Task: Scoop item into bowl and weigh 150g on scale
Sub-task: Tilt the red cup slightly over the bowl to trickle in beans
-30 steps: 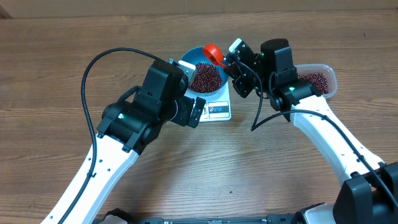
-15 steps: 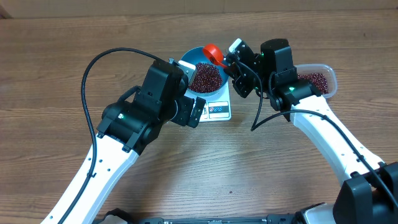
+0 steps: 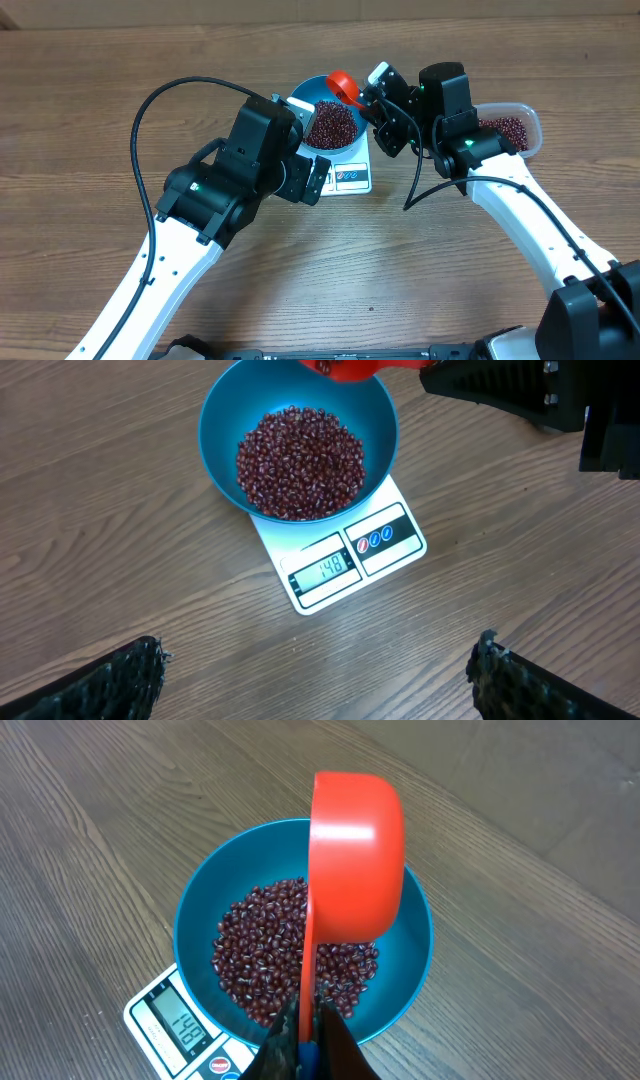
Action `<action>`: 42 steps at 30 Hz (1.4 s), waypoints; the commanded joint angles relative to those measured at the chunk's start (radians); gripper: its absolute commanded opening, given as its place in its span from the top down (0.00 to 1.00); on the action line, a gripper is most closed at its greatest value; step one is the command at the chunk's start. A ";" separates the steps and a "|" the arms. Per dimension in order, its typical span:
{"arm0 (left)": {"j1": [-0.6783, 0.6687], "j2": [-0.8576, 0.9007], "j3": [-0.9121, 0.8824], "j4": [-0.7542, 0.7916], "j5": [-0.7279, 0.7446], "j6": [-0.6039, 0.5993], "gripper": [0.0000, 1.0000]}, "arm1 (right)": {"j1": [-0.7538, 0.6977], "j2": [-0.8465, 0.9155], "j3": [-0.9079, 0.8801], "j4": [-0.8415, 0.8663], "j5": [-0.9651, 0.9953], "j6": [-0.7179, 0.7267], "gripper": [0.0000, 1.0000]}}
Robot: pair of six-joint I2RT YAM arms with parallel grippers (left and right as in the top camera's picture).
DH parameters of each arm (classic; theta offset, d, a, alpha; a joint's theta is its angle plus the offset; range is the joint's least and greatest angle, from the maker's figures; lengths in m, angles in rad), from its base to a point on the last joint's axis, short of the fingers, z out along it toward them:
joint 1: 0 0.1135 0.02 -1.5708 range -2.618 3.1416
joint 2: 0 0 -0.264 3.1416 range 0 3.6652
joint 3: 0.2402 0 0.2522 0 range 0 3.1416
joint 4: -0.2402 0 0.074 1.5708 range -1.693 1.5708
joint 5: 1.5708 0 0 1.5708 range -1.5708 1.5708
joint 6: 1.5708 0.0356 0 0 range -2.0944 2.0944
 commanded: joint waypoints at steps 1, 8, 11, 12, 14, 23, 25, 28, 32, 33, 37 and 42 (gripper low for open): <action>-0.003 0.005 0.016 0.003 0.005 -0.003 0.00 | 0.000 0.006 0.010 0.006 -0.004 -0.005 0.96; -0.003 0.005 0.016 0.003 0.005 -0.003 0.00 | 0.000 0.006 0.010 0.006 -0.004 -0.005 0.96; -0.003 0.005 0.016 0.003 0.005 -0.003 0.00 | 0.000 0.006 0.010 0.006 -0.004 -0.005 0.96; -0.003 0.005 0.016 0.003 0.005 -0.003 0.01 | 0.000 0.006 0.010 0.006 -0.004 -0.005 0.96; -0.003 0.005 0.016 0.003 0.005 -0.003 0.00 | 0.000 0.006 0.010 0.006 -0.004 -0.005 0.96; -0.003 0.005 0.016 0.003 0.005 -0.003 0.00 | 0.000 0.006 0.010 0.010 -0.004 -0.062 0.96; -0.003 0.005 0.016 0.003 0.005 -0.003 0.00 | -0.001 0.006 0.010 0.010 -0.004 -0.113 0.96; -0.003 0.005 0.016 0.003 0.005 -0.003 0.01 | -0.003 0.006 0.010 0.019 0.008 -0.113 0.96; -0.003 0.005 0.016 0.003 0.005 -0.003 0.00 | -0.004 0.006 0.010 0.025 0.011 -0.114 0.96; -0.003 0.005 0.016 0.003 0.005 -0.003 0.00 | -0.004 0.006 0.010 0.026 0.011 -0.125 0.96; -0.003 0.005 0.016 0.003 0.005 -0.003 0.00 | -0.003 0.006 0.010 0.026 0.011 -0.181 0.96; -0.003 0.005 0.016 0.003 0.005 -0.003 0.00 | -0.004 0.006 0.010 0.025 0.011 -0.188 0.96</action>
